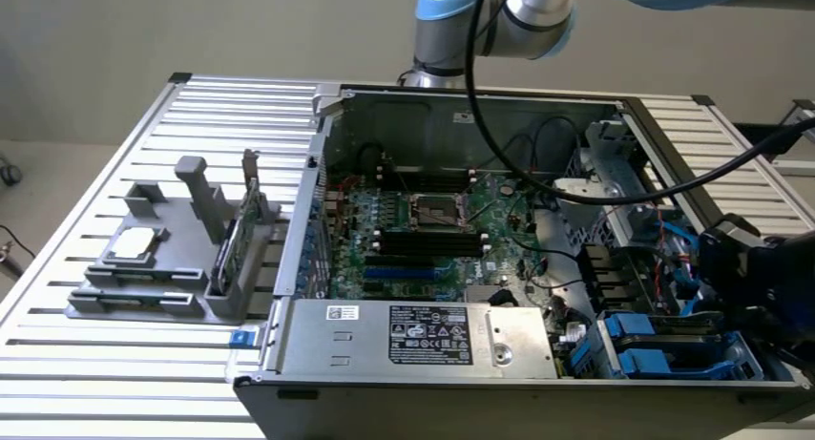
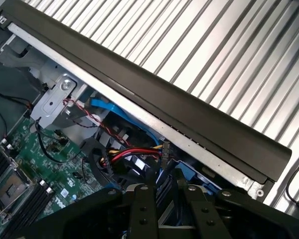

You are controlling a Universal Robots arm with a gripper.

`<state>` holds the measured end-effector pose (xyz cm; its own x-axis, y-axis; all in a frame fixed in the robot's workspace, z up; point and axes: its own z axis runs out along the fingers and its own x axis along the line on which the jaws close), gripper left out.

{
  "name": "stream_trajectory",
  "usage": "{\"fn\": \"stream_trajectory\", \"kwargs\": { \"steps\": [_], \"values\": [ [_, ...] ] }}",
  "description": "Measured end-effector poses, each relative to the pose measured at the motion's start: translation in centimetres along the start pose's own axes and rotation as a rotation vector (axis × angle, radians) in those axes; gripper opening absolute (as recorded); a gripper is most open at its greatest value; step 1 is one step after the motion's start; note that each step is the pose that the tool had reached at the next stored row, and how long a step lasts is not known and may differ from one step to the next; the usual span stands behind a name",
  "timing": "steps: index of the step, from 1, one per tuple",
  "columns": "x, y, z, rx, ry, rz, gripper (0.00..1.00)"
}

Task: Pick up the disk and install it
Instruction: 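Insert the first disk wire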

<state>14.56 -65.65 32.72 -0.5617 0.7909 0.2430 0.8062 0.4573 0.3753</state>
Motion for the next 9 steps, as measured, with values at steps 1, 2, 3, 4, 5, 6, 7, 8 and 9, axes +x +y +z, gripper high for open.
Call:
{"fn": "stream_trajectory", "kwargs": {
  "steps": [1, 2, 3, 4, 5, 6, 7, 8, 9],
  "values": [
    [-0.01, -0.02, 0.04, -0.0002, -0.0006, 0.006, 0.27],
    [-0.01, -0.03, 0.08, -0.0004, -0.0007, 0.011, 0.27],
    [-0.02, -0.04, 0.12, -0.0006, -0.0005, 0.016, 0.27],
    [-0.01, -0.05, 0.14, -0.0006, -0.0001, 0.022, 0.27],
    [-0.01, -0.06, 0.17, -0.0006, 0.0002, 0.027, 0.27],
    [0.00, -0.05, 0.19, -0.0007, 0.0005, 0.032, 0.27],
    [0.02, -0.04, 0.21, -0.0007, 0.0006, 0.036, 0.27],
    [0.03, -0.04, 0.23, -0.0008, 0.0008, 0.040, 0.27],
    [0.05, -0.03, 0.24, -0.0008, 0.0008, 0.044, 0.27]
  ]
}}
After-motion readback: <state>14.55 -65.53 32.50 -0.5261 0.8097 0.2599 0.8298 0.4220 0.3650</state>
